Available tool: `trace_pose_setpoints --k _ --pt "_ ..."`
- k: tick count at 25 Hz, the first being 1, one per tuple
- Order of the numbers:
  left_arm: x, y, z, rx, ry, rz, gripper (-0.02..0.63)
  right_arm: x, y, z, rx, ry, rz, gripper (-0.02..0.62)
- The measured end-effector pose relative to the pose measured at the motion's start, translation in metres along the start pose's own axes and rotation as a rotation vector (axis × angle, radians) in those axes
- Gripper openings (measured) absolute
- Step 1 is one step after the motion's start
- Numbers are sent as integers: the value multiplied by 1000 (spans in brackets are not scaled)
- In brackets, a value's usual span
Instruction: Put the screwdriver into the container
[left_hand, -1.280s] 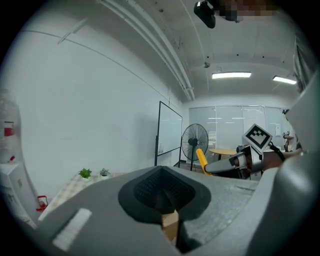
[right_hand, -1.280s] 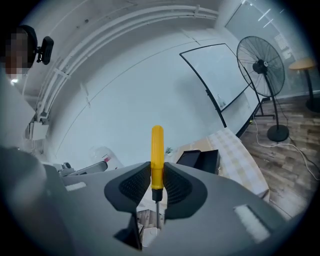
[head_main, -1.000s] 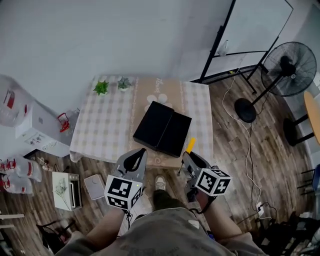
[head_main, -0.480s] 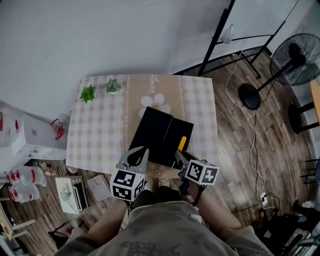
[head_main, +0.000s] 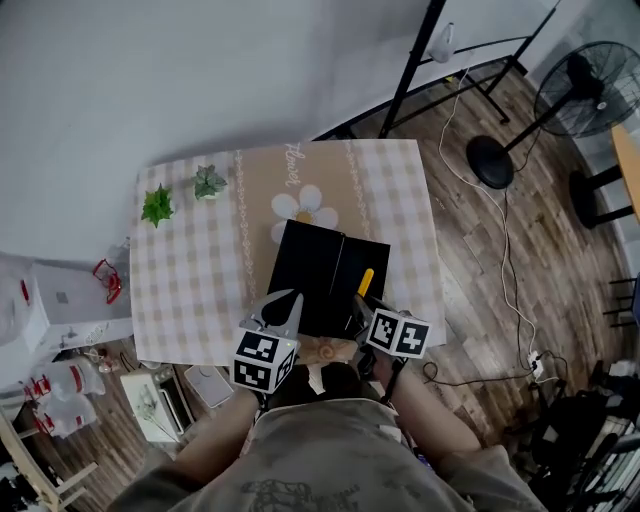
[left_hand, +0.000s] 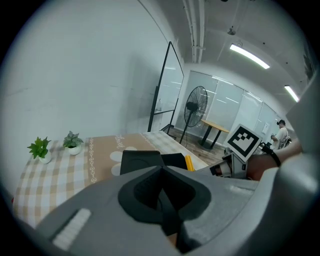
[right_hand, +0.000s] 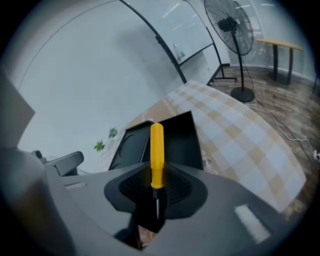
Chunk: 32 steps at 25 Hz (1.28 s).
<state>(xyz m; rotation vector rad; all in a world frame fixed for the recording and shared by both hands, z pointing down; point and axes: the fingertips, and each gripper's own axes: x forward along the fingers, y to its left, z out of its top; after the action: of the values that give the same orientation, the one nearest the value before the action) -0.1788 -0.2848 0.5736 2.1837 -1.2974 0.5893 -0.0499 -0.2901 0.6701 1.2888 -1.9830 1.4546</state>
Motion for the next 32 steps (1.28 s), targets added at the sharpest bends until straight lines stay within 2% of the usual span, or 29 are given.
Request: trace_pose_setpoints --k 8,17,24,32 --pt "11 24 -5 28 55 -82 0 30 -5 -12 5 48 -132 107" --pt "17 45 -2 34 65 -118 0 51 -21 -16 1 51 -244 107" --pt "16 46 -9 17 76 -127 0 57 -31 -19 16 66 -280 109" --pt "7 43 -2 39 55 -118 0 53 -25 -16 -23 49 -252 109"
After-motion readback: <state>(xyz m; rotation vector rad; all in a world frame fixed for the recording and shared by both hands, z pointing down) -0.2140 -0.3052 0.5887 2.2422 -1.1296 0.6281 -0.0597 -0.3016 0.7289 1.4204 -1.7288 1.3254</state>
